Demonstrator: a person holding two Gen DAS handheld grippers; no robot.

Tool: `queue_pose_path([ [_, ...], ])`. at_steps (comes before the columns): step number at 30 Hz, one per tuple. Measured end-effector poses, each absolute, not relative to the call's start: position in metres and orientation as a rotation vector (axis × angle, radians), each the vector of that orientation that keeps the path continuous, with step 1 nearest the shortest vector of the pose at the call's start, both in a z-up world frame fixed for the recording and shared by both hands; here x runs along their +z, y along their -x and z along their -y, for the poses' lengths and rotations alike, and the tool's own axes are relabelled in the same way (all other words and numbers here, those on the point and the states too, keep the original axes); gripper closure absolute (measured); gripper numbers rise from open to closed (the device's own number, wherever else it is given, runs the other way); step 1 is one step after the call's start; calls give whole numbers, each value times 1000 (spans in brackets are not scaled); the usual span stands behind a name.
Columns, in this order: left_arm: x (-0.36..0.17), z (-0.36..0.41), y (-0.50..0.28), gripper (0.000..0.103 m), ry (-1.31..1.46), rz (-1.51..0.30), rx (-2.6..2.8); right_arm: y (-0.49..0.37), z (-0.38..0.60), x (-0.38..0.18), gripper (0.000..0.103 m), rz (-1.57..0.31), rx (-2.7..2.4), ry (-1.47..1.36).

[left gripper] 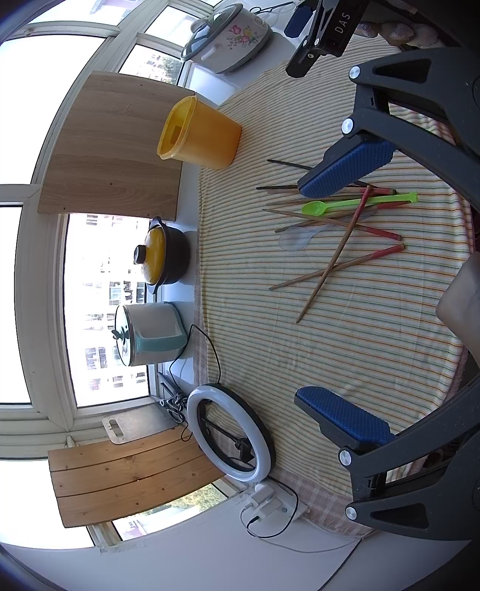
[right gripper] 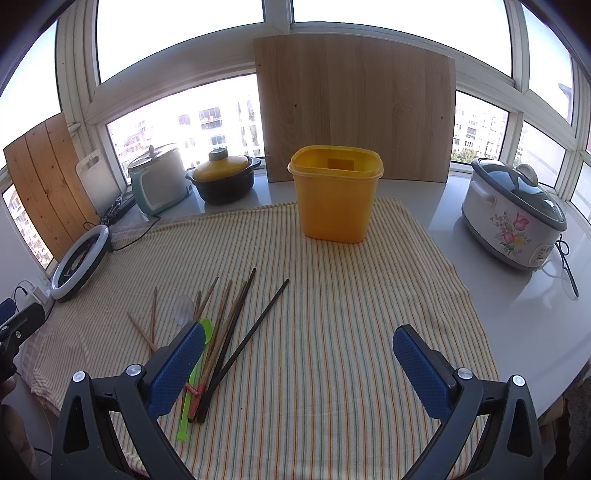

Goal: Organize utensils

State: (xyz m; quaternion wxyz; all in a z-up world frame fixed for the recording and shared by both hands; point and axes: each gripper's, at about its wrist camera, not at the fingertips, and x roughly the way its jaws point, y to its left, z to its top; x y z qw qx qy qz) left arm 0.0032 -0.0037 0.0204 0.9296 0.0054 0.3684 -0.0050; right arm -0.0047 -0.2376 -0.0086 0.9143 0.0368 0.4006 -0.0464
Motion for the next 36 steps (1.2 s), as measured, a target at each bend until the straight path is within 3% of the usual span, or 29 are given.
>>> queue_pose_path([
  [24,-28,-37,-54,0,45,-867,-13,-30,246,-40,0,-839,88,-136],
  [28,-42,-47,-63,7,106,-932,-24,-45,256,-54,2,-937,146,-208],
  [36,-89,-67,-72,34,261,-1079,-78,-77,246,-96,21,-1087,172,-221],
])
